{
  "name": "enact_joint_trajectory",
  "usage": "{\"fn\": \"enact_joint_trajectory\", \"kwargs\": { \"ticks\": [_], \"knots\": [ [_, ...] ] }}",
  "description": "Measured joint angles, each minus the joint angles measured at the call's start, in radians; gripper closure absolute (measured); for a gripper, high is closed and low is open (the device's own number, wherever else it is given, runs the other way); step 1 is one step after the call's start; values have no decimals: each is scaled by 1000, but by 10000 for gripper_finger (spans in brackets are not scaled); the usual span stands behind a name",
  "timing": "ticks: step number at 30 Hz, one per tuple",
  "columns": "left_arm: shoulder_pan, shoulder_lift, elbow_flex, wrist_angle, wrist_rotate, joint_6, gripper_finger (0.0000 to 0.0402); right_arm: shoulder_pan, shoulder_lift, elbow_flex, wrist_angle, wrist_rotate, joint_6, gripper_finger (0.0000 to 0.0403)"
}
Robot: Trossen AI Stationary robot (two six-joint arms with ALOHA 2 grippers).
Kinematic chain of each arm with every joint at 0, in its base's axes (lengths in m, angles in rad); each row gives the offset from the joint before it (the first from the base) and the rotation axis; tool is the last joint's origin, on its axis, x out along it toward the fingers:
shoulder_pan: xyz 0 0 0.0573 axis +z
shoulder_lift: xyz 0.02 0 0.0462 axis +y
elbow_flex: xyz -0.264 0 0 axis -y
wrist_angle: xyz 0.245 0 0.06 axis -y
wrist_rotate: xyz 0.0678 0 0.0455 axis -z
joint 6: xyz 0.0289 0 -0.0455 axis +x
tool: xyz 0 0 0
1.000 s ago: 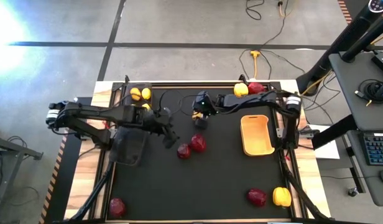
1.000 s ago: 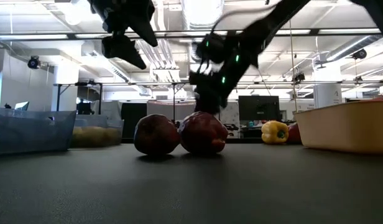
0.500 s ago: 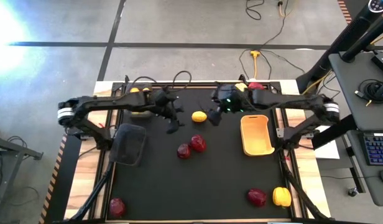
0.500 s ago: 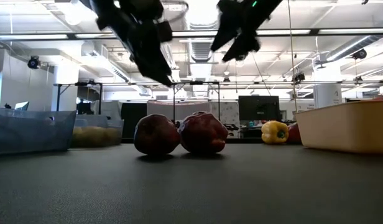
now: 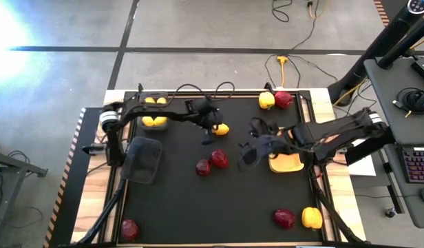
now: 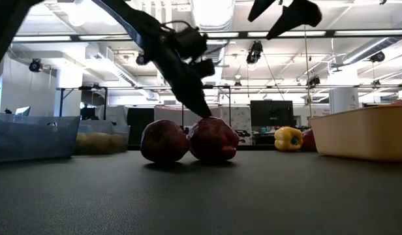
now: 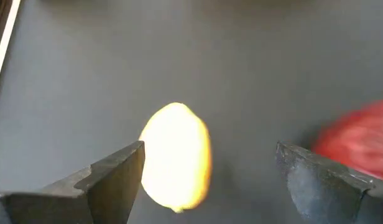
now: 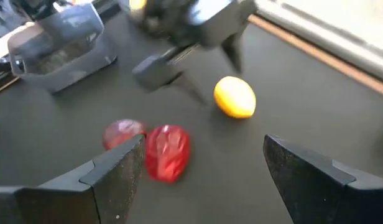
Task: Sort produce into baskets
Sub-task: Put the yellow lemon into the top black bin
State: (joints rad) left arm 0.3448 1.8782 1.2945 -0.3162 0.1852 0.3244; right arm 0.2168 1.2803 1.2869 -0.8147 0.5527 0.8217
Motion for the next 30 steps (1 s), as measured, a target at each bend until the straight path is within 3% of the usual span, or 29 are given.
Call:
{"fn": "enact_joint_trajectory", "kwargs": {
  "ticks": [4,8,13,18,23,27,30],
  "knots": [
    [30,84,69,-7,0,-2,61,51,28,0,-27,1,113,85],
    [35,139,115,-15,64,3,61,73,60,0,-27,-1,160,89],
    [35,181,134,-16,25,-8,69,73,91,0,-26,-8,174,94],
    [35,203,119,-32,-37,-34,103,73,94,0,-22,-7,167,93],
    [35,198,87,-16,-30,-88,155,71,92,0,-21,-1,148,95],
    [34,162,64,-25,-2,-136,191,71,92,0,-22,0,127,101],
    [34,88,39,-23,-1,-168,197,66,92,0,-21,1,102,101]
  ]
}}
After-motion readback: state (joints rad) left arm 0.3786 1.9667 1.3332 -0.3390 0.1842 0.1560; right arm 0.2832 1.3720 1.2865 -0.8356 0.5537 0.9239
